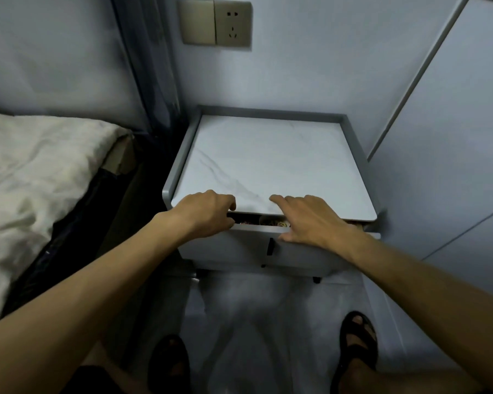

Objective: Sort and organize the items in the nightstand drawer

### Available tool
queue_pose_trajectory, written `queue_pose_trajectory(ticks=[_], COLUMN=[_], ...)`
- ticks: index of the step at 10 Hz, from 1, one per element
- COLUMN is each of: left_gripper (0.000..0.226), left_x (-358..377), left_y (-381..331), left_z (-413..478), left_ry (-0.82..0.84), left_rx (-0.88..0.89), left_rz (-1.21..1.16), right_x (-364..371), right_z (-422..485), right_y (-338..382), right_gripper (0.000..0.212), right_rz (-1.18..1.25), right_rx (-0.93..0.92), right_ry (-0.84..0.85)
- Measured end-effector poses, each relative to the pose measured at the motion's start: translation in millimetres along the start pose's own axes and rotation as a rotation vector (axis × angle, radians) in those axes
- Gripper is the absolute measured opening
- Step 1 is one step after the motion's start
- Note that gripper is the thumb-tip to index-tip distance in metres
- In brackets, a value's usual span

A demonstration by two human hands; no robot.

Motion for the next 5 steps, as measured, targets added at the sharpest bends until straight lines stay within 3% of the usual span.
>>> queue_pose_trajectory(ticks=[5], left_gripper=[0.043], left_x=[-14.1], left_y=[0.1], left_z=[9.8], left_ry=[-0.013], left_rx=[0.020], left_rz=[0.035], right_x=[8.4], right_z=[30.6], right_y=[-11.3], right_gripper=[0.056], right_rz=[-0.067], right_rx=[0.034], right_ry=[0.121])
Point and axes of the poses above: each hand's wrist, its own z-axis towards the middle knuckle, its own x-axis out of the palm, y = z × x, the point moved 3 cm from there along z, towards the middle knuckle, and after that the axes turned 1 degree about -y, right-handed, at the moved point
